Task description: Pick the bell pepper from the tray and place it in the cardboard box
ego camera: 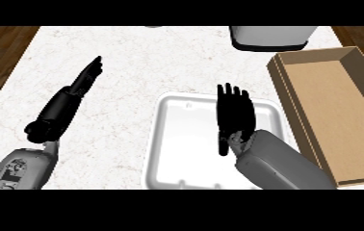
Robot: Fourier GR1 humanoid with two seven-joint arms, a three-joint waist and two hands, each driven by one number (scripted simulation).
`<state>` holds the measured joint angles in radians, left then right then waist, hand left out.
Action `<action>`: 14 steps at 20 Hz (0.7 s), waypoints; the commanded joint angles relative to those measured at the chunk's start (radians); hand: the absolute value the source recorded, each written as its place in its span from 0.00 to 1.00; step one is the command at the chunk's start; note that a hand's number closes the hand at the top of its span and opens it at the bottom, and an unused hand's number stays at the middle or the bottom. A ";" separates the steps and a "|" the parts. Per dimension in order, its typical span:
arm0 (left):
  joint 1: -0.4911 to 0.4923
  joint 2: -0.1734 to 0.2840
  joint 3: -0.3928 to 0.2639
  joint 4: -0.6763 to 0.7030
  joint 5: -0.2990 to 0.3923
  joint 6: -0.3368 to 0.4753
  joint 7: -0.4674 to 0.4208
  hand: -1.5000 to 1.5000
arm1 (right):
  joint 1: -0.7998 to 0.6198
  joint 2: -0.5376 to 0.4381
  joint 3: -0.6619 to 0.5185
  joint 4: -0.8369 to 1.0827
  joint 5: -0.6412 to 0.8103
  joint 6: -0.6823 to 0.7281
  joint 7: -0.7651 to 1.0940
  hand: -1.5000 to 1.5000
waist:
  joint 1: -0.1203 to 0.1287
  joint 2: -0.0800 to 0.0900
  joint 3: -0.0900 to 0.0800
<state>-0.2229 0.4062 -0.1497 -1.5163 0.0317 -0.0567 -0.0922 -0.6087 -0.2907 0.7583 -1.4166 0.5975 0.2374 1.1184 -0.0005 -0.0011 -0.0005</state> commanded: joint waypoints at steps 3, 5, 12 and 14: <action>0.027 0.000 0.019 -0.106 0.004 -0.024 0.078 0.50 | 0.049 0.005 -0.072 -0.003 0.029 0.083 0.048 0.00 | 0.003 -0.002 0.001; -0.028 -0.031 0.019 0.029 -0.027 -0.026 0.021 0.50 | 0.097 0.044 -0.050 -0.004 0.072 0.056 0.061 0.00 | -0.006 0.000 0.000; 0.015 -0.060 0.016 -0.024 -0.048 -0.021 0.024 0.50 | 0.107 0.056 -0.104 0.101 0.154 0.058 0.027 0.00 | 0.000 0.001 0.000; -0.017 -0.051 0.038 0.002 -0.070 -0.019 0.028 0.50 | 0.164 0.075 -0.075 0.067 0.193 0.057 0.038 0.00 | -0.004 0.000 0.000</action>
<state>-0.2148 0.3740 -0.1145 -1.5361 -0.0059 -0.0914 -0.0714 -0.4925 -0.2340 0.6735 -1.3389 0.7443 0.2591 1.0506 -0.0006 -0.0010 -0.0003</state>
